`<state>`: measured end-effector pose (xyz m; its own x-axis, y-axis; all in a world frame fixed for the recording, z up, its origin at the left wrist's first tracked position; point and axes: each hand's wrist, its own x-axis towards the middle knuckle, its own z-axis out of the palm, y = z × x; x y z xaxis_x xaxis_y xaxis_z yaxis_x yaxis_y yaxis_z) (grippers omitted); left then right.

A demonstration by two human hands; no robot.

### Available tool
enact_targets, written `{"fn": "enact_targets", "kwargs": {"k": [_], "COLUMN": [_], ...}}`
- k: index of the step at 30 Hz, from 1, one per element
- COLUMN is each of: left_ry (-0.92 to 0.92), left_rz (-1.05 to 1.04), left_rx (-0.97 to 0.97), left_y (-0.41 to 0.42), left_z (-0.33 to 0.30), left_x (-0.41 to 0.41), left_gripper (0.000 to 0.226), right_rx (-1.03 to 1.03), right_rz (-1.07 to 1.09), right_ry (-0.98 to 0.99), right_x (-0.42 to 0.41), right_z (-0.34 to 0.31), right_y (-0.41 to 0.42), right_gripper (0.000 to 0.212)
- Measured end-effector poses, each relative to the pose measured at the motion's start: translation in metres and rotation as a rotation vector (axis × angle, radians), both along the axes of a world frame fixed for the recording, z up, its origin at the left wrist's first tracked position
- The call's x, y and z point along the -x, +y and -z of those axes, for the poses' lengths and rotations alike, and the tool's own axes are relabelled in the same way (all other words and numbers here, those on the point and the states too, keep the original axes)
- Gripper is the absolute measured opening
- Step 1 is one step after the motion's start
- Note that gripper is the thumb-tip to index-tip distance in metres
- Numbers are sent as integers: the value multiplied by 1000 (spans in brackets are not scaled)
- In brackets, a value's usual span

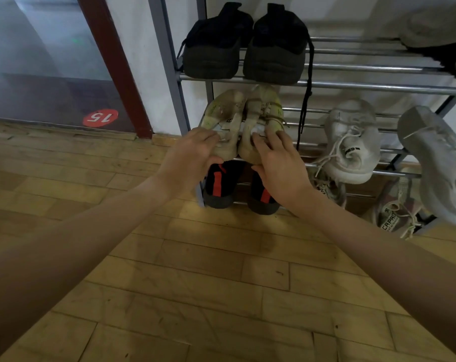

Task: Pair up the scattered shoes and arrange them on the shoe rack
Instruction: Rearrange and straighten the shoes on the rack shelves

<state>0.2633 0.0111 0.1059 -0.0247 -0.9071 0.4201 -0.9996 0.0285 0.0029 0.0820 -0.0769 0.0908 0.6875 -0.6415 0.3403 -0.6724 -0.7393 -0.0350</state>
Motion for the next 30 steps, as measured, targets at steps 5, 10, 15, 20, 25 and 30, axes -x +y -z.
{"fn": "enact_targets", "kwargs": {"k": [5, 10, 15, 20, 25, 30], "left_ry": [70, 49, 31, -134, -470, -725], "left_rz": [14, 54, 220, 356, 295, 212], "left_rx": [-9, 180, 360, 270, 171, 216], "left_y": [2, 11, 5, -19, -43, -56], "left_z": [-8, -25, -68, -109, -116, -107], "left_x": [7, 20, 49, 84, 98, 101], "left_gripper": [40, 32, 24, 48, 70, 44], "right_rx": [201, -22, -317, -498, -510, -598], "right_rz": [-135, -6, 120, 48, 1, 63], "right_ry": [-298, -645, -753, -879, -831, -593], "right_x": [22, 42, 42, 62, 86, 100], "right_z": [6, -2, -35, -63, -73, -64], "right_y": [13, 20, 5, -12, -13, -17], "right_gripper": [36, 40, 48, 5, 13, 17]}}
